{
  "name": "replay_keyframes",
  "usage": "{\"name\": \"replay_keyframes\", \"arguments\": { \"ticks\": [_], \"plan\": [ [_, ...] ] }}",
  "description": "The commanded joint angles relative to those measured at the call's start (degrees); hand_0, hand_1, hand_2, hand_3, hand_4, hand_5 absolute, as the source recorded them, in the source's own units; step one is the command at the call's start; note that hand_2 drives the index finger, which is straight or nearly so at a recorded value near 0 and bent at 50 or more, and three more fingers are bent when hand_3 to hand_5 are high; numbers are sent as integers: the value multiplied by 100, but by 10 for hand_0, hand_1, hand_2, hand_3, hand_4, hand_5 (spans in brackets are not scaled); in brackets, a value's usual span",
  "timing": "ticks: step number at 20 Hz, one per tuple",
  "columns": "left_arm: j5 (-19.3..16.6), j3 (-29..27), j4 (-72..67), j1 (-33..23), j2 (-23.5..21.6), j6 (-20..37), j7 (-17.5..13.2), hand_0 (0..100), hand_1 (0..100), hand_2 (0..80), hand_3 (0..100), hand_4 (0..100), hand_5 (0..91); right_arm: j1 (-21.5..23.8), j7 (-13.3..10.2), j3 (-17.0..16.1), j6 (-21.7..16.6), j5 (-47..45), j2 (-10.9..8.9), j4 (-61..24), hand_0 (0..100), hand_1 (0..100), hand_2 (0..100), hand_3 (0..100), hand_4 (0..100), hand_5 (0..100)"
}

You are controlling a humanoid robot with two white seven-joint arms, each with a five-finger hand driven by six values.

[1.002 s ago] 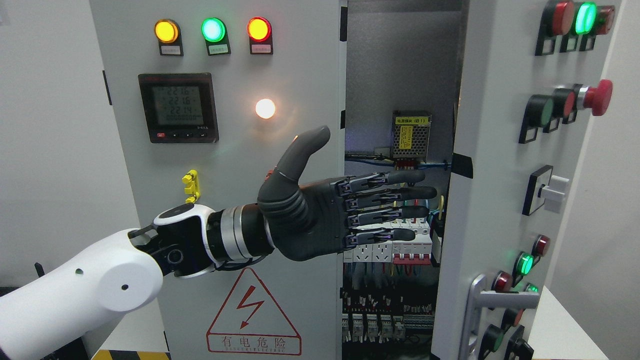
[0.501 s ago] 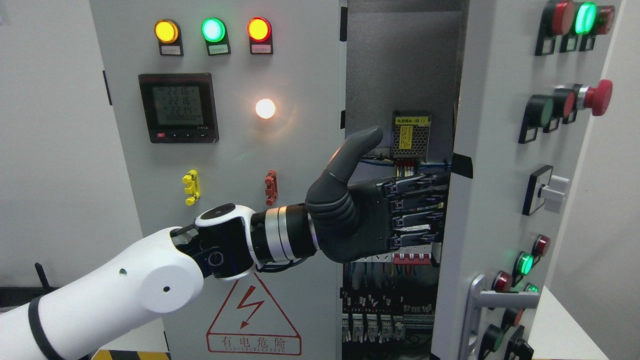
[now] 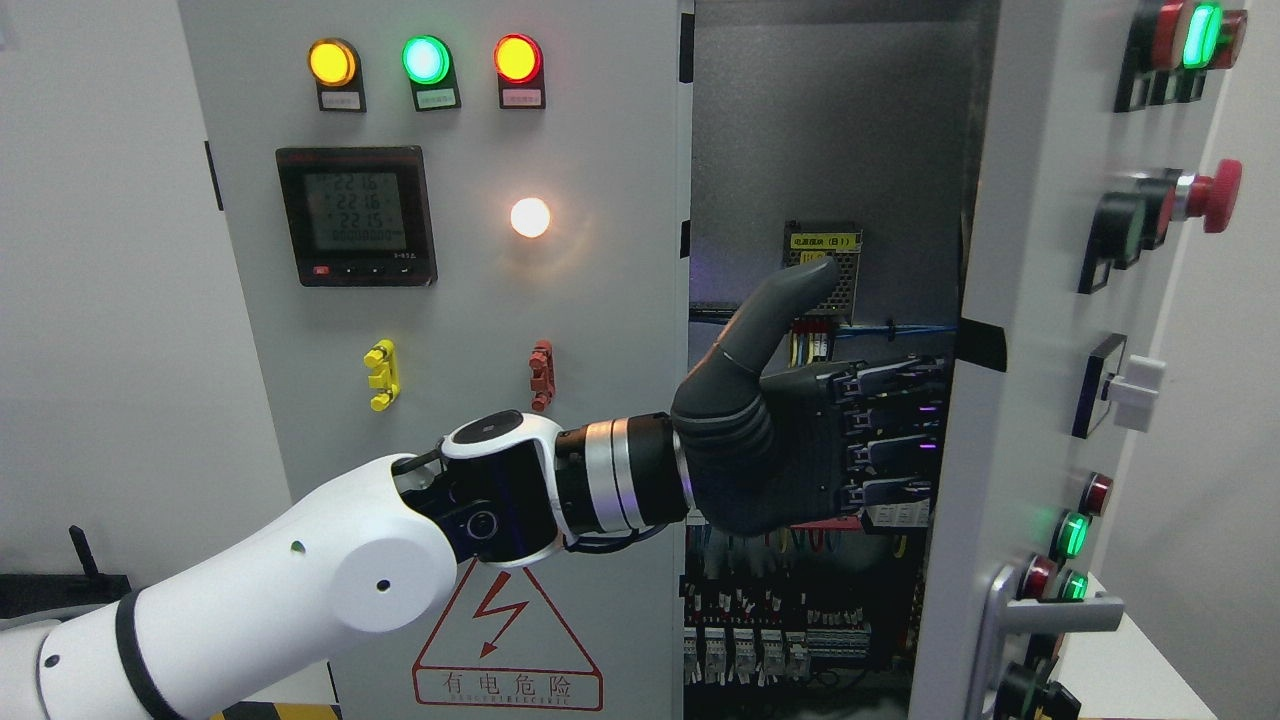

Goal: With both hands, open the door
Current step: 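Push the door's inner edge outward with the left hand, swinging it open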

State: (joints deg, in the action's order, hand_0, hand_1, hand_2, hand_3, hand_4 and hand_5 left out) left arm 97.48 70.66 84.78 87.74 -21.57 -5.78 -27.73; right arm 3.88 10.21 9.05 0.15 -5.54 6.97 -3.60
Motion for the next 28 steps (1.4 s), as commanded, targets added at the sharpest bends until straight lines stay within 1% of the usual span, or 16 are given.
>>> {"name": "replay_keyframes", "arguments": {
  "ticks": [1, 11, 12, 15, 19, 22, 25, 28],
  "plan": [
    [-133, -35, 48, 24, 469, 24, 93, 0, 0, 0, 0, 0, 0, -1, -1, 0, 2, 0, -3, 0, 383, 0, 0, 0, 0, 0],
    [-124, 18, 92, 279, 794, 7, 101, 0, 0, 0, 0, 0, 0, -1, -1, 0, 2, 0, 6, 0, 383, 0, 0, 0, 0, 0],
    [-124, 27, 92, 279, 821, 24, 136, 0, 0, 0, 0, 0, 0, -1, -1, 0, 2, 0, 6, 0, 383, 0, 0, 0, 0, 0],
    [-133, 114, 83, 279, 918, 24, 373, 0, 0, 0, 0, 0, 0, -1, -1, 0, 2, 0, 6, 0, 384, 0, 0, 0, 0, 0],
    [-133, 263, 92, 314, 1084, 59, 558, 0, 0, 0, 0, 0, 0, -1, -1, 0, 2, 0, 6, 0, 384, 0, 0, 0, 0, 0],
    [-133, 422, 101, 332, 1251, 77, 786, 0, 0, 0, 0, 0, 0, -1, -1, 0, 2, 0, -3, 0, 384, 0, 0, 0, 0, 0],
    [-141, 545, 101, 358, 1401, 95, 901, 0, 0, 0, 0, 0, 0, -1, -1, 0, 2, 0, 6, 0, 383, 0, 0, 0, 0, 0],
    [-133, 747, 101, 498, 1524, 305, 1006, 0, 0, 0, 0, 0, 0, 7, -1, 0, 2, 0, -3, 0, 383, 0, 0, 0, 0, 0]
  ]
}}
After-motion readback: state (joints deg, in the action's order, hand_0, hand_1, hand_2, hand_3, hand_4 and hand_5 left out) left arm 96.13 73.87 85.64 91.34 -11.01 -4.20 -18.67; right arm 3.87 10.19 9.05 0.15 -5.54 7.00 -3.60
